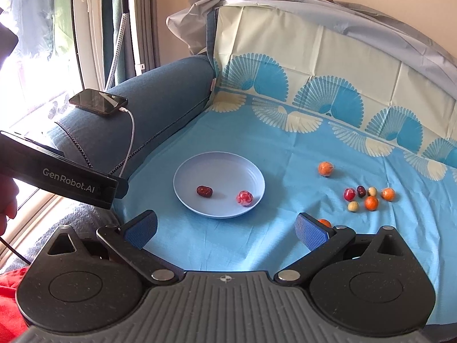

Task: Organize fruits
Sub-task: 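Lift both tools away from the plate, then grasp the small yellow fruit with the left tool while the right tool grasps a wrapped tangerine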

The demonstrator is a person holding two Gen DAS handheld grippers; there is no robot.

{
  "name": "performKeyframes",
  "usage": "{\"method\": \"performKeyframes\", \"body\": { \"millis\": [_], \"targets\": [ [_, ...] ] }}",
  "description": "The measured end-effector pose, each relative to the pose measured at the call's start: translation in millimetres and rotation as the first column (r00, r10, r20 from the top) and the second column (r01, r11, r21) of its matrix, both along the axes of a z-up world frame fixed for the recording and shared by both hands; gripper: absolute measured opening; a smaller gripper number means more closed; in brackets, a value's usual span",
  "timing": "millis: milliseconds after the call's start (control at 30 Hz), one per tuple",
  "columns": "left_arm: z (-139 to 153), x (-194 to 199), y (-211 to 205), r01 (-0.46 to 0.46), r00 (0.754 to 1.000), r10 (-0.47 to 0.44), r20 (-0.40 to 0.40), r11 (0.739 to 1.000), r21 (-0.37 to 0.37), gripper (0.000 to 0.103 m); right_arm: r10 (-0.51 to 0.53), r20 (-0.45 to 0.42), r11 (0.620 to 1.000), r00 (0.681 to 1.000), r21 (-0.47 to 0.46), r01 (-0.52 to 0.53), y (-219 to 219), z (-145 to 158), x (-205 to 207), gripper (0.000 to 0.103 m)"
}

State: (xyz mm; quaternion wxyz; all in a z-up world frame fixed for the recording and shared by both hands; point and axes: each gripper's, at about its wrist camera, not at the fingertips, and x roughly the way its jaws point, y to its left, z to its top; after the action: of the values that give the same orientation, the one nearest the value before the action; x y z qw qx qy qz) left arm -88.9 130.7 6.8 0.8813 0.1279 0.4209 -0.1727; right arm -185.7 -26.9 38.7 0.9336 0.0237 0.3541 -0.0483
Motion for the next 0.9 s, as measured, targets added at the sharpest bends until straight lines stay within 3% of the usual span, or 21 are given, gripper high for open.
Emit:
{"method": "performKeyframes", "body": {
  "millis": [467,733,900],
  "targets": [
    [-7.8,8.6,-13.5,0.007,1.0,-0.006,-0.024,0.999,0.034,0.103,-0.032,-0.026,0.999,0.999,0.038,0.033,-15.2,-10.4,10.8,0.102],
    [-12.2,25.5,-57.8,0.064,0.996,-0.061,-0.059,0.996,0.056,0.103,-0.208,-0.025,0.975,0.978,0.081,0.209,-69.5,-24.1,0.8,0.102],
    [-18.8,44.1,-111.5,0.129,0.988,-0.124,-0.096,0.99,0.053,0.103,-0.351,-0.034,0.933,0.936,0.068,0.353,-125.6,-41.9,-6.3,0.102]
  ]
}}
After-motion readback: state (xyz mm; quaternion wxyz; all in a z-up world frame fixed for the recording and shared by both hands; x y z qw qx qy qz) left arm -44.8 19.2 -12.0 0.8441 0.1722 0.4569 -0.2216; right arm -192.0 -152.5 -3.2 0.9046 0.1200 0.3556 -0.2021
